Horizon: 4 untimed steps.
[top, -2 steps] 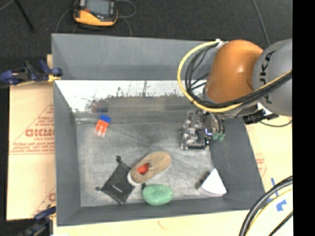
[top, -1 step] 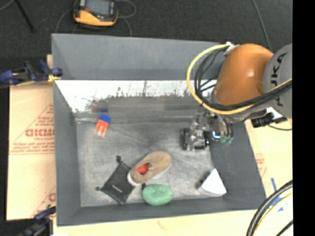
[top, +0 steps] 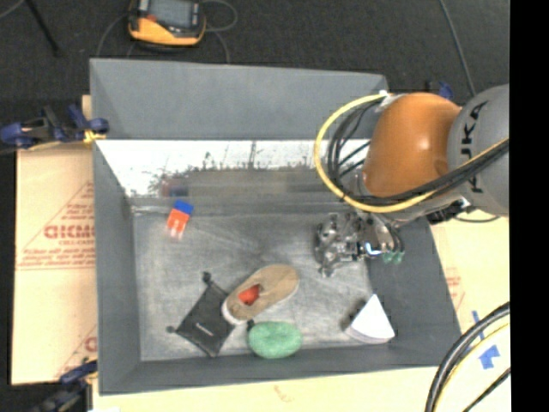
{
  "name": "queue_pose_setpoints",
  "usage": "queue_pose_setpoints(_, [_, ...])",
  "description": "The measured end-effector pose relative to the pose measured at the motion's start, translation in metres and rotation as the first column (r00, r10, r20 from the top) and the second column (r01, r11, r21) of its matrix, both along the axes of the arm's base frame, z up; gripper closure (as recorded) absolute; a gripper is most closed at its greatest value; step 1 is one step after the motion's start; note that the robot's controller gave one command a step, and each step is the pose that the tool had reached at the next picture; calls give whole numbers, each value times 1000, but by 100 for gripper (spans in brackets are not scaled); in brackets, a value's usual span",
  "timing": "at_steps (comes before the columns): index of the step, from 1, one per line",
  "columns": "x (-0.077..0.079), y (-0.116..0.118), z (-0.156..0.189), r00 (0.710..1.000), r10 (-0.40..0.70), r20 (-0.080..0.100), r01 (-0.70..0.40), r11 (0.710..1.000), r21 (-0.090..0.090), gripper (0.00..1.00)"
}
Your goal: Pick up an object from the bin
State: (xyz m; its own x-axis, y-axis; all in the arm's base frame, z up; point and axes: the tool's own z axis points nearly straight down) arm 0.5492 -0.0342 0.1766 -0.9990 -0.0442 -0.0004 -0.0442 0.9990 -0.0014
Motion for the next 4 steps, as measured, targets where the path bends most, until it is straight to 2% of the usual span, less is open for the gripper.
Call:
queue_pose_setpoints(1, [-2, -17, -33, 989, 149, 2, -149, 989, 1, 0])
queue_pose_setpoints(2, [-2, -17, -33, 989, 149, 3, -149, 989, 1, 0])
queue_pose_setpoints(3, [-24, 27, -71, 989, 150, 9, -150, 989, -1, 0])
queue_pose_setpoints(4, [-12, 35, -98, 959, 282, 24, -282, 959, 2, 100])
